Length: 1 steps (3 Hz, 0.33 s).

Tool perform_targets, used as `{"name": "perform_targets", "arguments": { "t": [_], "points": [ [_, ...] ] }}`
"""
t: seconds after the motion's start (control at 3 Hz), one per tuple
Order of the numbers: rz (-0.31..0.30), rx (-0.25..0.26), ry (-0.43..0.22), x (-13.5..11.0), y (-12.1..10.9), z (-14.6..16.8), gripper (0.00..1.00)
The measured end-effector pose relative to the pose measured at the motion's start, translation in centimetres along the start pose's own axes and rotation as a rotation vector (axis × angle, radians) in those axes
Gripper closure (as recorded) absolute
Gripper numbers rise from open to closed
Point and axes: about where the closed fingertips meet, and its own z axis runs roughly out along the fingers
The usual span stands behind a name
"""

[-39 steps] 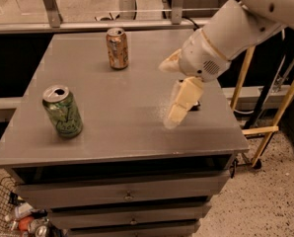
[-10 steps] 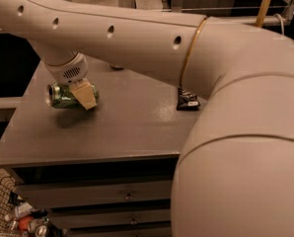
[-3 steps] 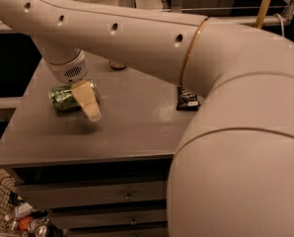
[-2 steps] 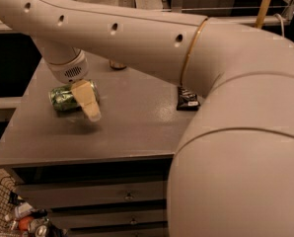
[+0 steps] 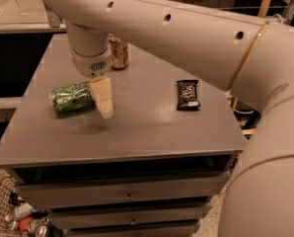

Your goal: Knock green can over

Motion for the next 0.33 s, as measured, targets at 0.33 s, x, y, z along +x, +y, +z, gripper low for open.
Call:
{"name": "perform_targets", "arguments": {
  "t": [0.33],
  "points": [
    [0.048,-0.008,-0.039,1.91,0.79,0.27,0.0]
  ]
}}
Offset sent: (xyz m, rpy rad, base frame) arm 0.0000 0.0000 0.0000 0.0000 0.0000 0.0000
